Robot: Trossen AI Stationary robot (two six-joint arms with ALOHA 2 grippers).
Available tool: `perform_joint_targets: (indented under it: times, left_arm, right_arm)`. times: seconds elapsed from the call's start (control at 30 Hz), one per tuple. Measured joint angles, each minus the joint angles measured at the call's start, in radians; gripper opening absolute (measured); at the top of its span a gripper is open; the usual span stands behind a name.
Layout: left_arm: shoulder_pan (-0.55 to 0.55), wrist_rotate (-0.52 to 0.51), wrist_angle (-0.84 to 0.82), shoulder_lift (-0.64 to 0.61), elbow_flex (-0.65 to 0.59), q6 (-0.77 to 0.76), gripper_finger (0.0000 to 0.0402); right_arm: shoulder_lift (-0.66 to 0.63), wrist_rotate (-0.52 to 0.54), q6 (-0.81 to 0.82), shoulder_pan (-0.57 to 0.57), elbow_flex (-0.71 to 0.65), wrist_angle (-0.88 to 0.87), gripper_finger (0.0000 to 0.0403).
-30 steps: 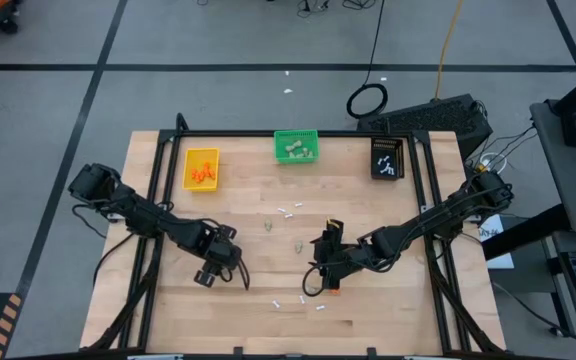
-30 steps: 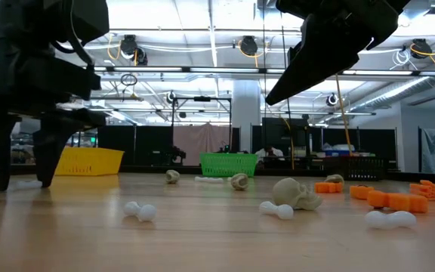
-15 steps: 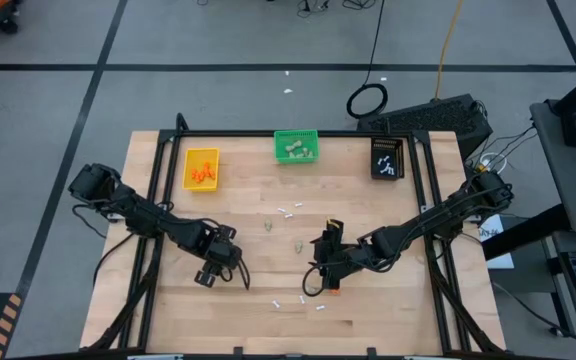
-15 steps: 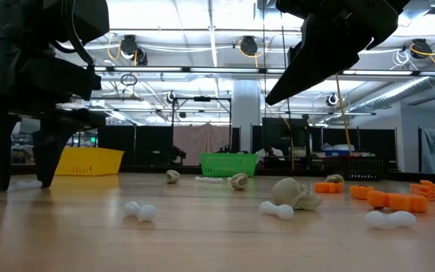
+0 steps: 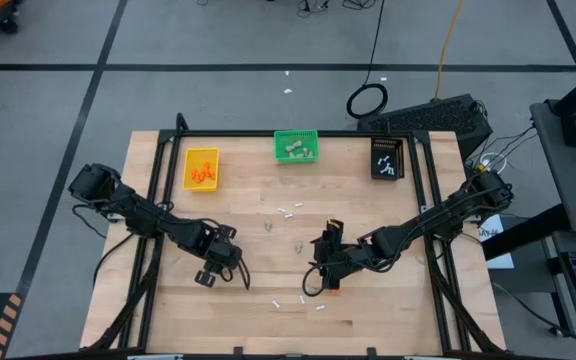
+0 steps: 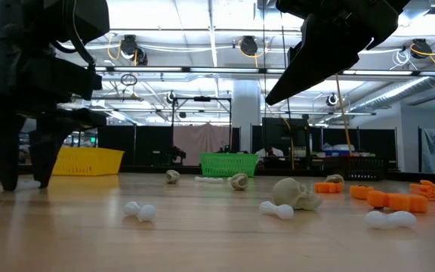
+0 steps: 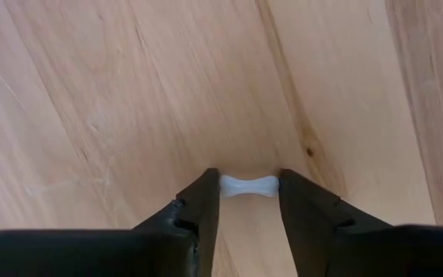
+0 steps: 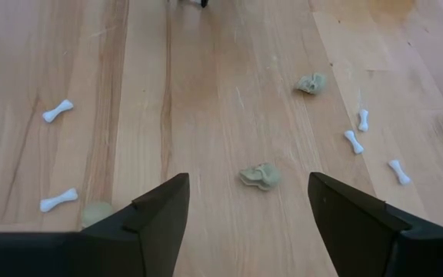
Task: Sort Halloween decoration
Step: Put the white bone toy into the black bin
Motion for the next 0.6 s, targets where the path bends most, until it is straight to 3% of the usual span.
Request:
perform_joint_targets:
  times: [0.6]
  left_arm:
    - [0.0, -0.005, 0.001, 0.0, 0.0, 0.003, 0.0102]
  right_arm:
    - [0.0, 0.0, 0.0, 0.0, 0.0, 0.0, 0.0251]
